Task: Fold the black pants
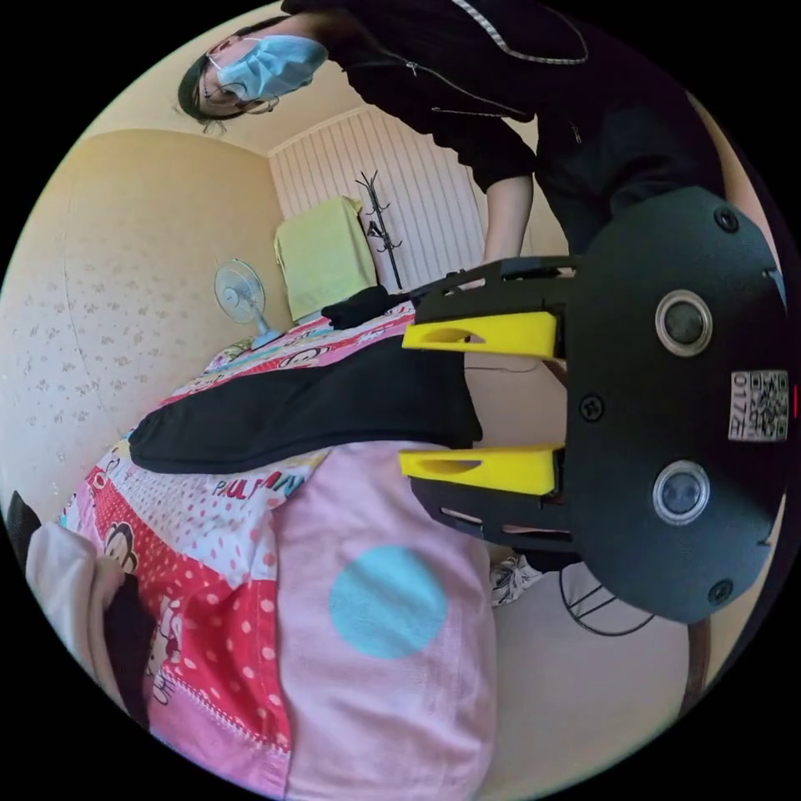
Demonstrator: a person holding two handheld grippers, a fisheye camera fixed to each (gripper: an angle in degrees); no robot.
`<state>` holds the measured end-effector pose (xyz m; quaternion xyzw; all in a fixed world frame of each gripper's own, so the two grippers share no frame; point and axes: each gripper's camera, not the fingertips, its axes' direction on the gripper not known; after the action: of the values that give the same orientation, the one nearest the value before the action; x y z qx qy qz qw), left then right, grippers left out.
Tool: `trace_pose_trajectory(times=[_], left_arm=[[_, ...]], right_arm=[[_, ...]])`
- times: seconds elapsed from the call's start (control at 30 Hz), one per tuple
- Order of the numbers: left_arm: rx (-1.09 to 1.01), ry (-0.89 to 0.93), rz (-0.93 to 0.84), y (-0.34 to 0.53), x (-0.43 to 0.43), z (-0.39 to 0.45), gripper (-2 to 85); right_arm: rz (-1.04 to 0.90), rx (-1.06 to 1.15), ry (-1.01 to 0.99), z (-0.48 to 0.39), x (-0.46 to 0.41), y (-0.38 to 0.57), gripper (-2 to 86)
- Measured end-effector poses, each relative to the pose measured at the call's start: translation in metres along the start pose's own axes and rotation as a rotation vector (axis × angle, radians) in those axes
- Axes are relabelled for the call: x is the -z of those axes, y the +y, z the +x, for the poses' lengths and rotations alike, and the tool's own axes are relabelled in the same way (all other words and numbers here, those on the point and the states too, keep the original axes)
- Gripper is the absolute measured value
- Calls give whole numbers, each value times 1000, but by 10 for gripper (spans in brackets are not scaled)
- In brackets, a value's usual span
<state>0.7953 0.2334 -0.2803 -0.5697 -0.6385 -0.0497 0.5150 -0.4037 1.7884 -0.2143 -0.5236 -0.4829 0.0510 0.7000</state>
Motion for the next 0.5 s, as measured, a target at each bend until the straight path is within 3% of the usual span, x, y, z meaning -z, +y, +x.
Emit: trace_pose_trajectory(times=[0.13, 0.4, 0.5], left_arm=[[66, -25, 26, -2, -11, -20, 117], [122, -43, 119, 30, 14, -44, 147], [205, 134, 106, 32, 5, -73, 148]], right_arm=[[0, -34, 113, -6, -8, -4, 114], [167, -130, -253, -21, 38, 37, 68], [165, -71, -344, -38, 52, 37, 65]])
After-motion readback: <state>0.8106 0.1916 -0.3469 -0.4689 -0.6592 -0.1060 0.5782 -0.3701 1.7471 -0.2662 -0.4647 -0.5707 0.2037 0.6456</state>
